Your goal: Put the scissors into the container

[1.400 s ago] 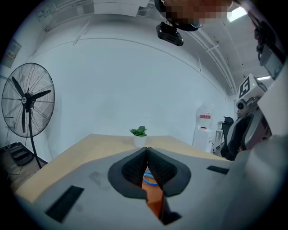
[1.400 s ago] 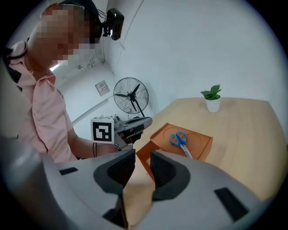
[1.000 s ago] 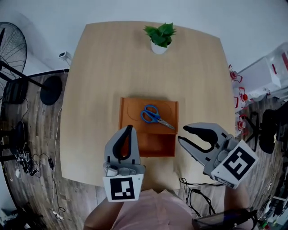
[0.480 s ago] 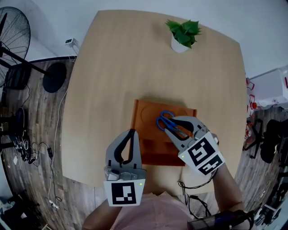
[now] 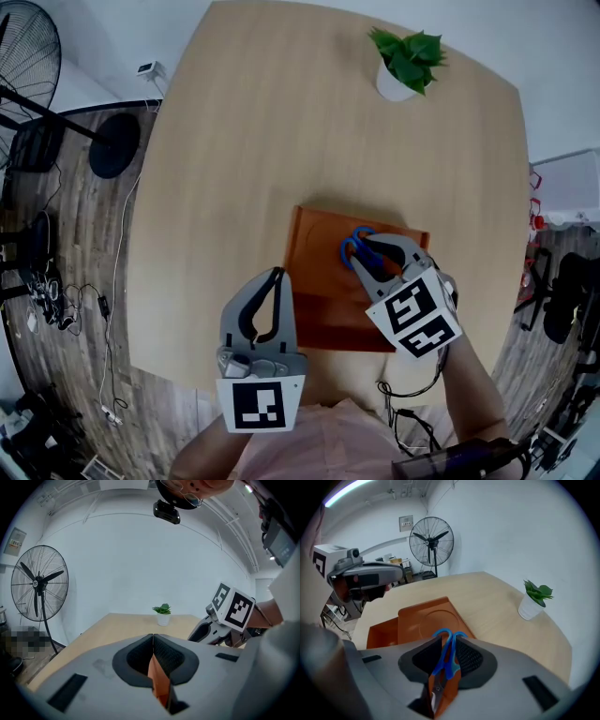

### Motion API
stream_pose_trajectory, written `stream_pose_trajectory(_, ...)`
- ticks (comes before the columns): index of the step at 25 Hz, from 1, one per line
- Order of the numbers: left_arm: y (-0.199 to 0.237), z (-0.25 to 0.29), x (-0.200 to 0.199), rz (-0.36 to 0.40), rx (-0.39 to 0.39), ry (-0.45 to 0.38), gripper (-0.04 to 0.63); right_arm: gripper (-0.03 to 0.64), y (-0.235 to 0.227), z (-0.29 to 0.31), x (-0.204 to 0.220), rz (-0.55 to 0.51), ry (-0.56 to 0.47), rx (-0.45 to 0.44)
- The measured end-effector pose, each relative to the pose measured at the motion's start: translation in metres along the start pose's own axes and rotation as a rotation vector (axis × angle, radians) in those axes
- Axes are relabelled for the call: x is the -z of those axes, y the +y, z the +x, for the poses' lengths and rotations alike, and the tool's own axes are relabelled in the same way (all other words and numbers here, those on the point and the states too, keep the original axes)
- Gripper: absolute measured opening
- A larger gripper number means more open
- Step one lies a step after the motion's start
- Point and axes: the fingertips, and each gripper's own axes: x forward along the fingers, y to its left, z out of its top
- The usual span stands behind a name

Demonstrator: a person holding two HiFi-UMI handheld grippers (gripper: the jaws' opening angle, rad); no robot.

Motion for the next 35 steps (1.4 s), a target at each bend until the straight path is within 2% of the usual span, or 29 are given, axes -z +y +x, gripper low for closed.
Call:
stream_pose_trajectory(5,0.003,-0.003,-0.001,0.0,-0.015,0.001,0.012,0.104,0.003,0.005,0.006,0.01,0.028,-0.019)
stream_pose_trajectory(10,0.002,-0.007,-0.006,0.006,-0.033,-0.016,0.012,0.084,0.004,0.004,0.004,0.018,-0.01,-0.022)
stream_pose_trajectory(14,-0.002,-0.016,-0.016,0.016,-0.042,-0.036,0.012,0.084,0.006,-0.02,-0.01,0.035,-0.13,-0.011)
stream_pose_trajectory(25,-0.036,-0.063,-0.051,0.033,-0.054,-0.139,0.012,0.08,0.009,-0.123,-0.044,0.091,-0.496,0.108)
stream_pose_trajectory(29,-0.044,-0.089,-0.063,0.035,-0.058,-0.181,0.012,0.079,0.024,-0.164,-0.057,0.082,-0.59,0.134)
stream_pose_trajectory(35,-0.053,-0.119,-0.085,0.106,-0.071,-0.257,0.012,0.08,0.045,-0.227,-0.076,0.06,-0.705,0.137)
